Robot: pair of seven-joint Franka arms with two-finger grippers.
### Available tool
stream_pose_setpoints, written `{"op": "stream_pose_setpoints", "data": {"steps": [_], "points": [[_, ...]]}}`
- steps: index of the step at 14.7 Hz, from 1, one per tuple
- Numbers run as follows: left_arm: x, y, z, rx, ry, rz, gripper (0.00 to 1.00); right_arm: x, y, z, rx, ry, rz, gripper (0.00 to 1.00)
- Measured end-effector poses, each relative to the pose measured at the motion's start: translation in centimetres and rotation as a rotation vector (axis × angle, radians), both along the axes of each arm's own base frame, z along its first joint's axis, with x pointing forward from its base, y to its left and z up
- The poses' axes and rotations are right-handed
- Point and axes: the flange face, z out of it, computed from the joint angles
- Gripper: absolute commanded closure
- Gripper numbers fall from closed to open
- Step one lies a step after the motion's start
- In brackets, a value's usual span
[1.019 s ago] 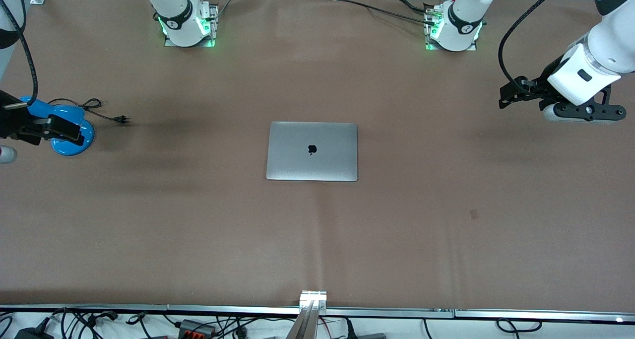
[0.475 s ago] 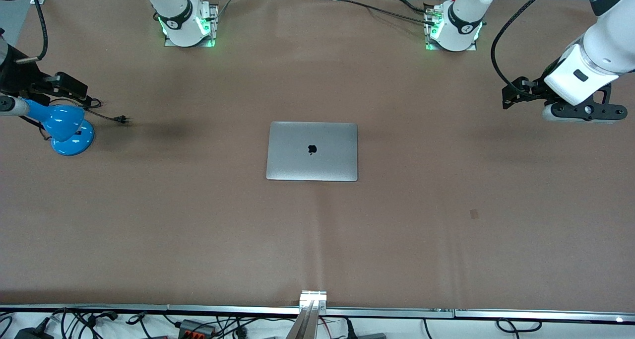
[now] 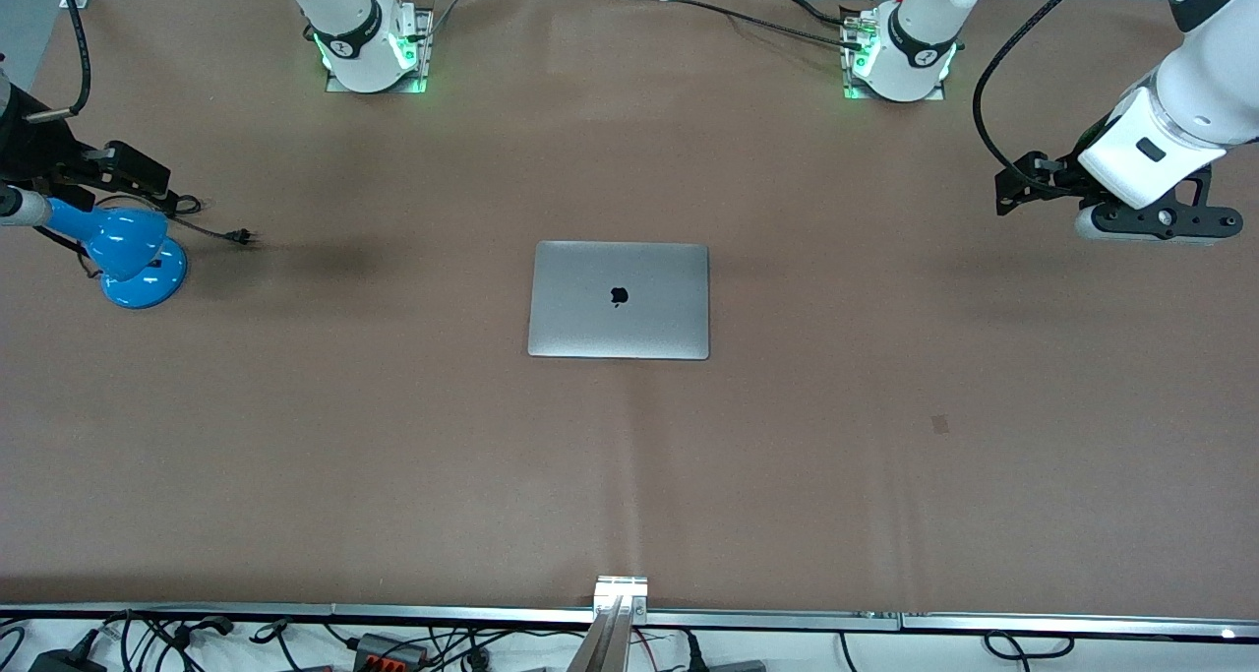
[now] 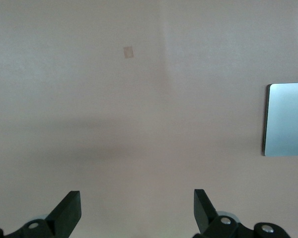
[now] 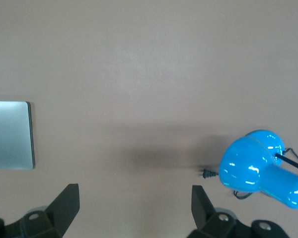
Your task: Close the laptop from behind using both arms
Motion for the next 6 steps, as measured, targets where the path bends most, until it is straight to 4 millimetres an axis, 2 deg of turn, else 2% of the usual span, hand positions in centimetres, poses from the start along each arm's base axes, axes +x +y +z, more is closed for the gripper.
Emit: {"op": "stream_pose_setpoints", "data": {"steps": [6], "points": [[0.0,0.0,0.0,0.0,0.0,0.0,0.0,0.18,-0.01,0.15,0.0,-0.017,0.0,0.0]]}}
